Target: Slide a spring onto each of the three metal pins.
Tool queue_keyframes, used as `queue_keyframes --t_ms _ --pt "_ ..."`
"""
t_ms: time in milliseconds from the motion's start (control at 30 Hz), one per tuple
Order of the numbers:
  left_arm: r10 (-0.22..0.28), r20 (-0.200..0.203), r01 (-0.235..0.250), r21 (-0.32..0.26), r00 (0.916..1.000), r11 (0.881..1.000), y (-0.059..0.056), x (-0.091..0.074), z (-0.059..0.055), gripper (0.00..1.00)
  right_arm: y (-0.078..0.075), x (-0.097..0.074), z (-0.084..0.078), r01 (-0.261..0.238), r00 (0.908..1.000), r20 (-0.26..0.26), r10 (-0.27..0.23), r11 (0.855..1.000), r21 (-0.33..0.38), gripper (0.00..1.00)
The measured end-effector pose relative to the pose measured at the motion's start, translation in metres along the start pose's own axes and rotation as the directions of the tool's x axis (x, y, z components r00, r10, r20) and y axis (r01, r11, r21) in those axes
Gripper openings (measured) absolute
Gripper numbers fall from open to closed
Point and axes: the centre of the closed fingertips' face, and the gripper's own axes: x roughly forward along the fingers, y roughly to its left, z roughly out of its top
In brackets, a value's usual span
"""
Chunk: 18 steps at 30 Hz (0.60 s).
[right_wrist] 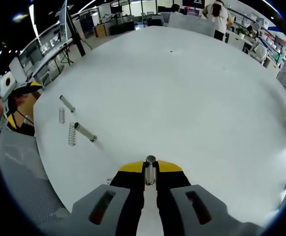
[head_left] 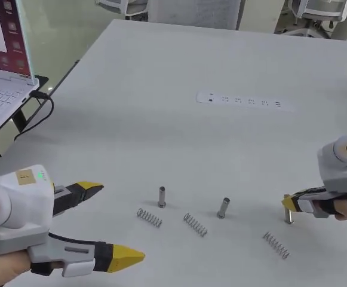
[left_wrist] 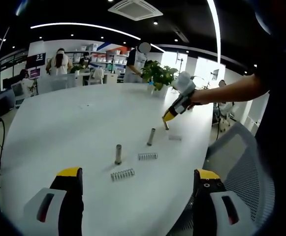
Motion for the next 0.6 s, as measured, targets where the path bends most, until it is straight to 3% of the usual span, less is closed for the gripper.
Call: queue_keyframes --t_ms 600 --pt "-0.010 0.000 0.010 -0.001 0.9999 1.000 -0.0027 0.0027 -0.0004 0.90 0.0051 -0.0069 -0.0052 0.015 0.9996 0.026 -0.013 0.998 -0.059 0.05"
